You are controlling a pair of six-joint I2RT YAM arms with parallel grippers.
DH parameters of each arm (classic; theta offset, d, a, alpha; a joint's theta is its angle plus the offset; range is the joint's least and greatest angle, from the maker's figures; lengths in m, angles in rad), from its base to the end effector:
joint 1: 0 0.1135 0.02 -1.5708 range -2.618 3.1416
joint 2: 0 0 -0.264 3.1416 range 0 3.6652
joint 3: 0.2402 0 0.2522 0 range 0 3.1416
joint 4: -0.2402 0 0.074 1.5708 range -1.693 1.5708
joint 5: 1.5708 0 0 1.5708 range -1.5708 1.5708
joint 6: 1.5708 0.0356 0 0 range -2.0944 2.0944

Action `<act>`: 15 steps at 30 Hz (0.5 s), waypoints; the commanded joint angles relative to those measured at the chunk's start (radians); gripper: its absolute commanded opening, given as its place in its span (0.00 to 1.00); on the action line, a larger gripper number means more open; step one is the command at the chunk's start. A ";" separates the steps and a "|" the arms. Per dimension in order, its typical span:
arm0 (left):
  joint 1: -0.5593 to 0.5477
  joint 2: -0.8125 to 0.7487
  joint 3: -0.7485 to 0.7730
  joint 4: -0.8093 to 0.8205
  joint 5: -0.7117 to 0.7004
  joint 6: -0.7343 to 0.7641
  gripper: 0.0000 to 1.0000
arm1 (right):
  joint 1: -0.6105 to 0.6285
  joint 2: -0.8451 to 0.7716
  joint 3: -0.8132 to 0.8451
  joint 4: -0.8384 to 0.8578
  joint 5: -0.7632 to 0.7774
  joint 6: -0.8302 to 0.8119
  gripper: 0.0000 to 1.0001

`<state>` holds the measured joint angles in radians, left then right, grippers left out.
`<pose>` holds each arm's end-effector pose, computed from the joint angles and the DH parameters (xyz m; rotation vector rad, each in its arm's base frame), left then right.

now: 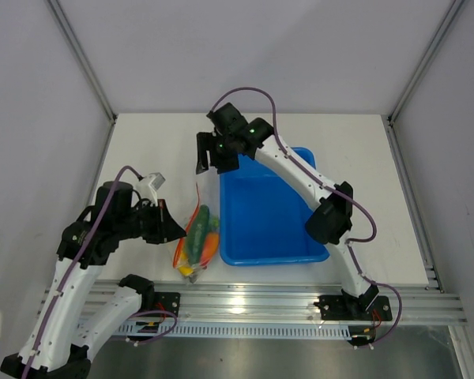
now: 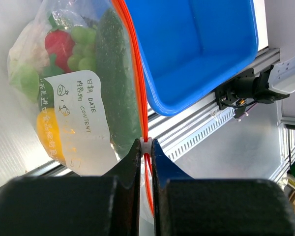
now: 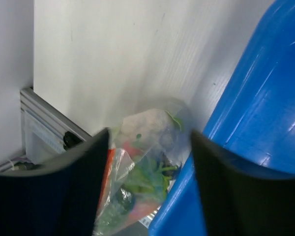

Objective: Place the food in the zip-top bag and seal the zipper
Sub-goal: Zip the zipper food storage bag at the center of the board.

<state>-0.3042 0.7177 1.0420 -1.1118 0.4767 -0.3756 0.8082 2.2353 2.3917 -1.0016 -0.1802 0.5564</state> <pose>0.0988 -0.0482 0.3472 0.1558 2.4190 -0.8846 0.3323 0.3571 0.3372 -0.4107 2.5420 0.7964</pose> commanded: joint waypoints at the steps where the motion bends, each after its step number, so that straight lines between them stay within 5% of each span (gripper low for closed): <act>1: 0.004 0.005 0.030 0.030 0.028 -0.019 0.01 | 0.028 -0.066 0.067 -0.070 0.002 -0.030 0.76; 2: 0.004 0.008 0.033 0.036 0.033 -0.022 0.01 | 0.034 -0.077 0.070 -0.089 0.025 -0.024 0.95; 3: 0.002 0.011 0.033 0.046 0.034 -0.026 0.01 | 0.040 -0.083 0.070 -0.130 0.025 -0.018 0.99; 15: 0.004 0.080 0.035 0.115 0.063 -0.005 0.01 | 0.203 -0.089 0.040 -0.269 0.108 0.016 0.99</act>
<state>-0.3042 0.7891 1.0424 -1.0538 0.5091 -0.3840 0.9970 2.2047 2.4157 -1.2278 -0.1211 0.5495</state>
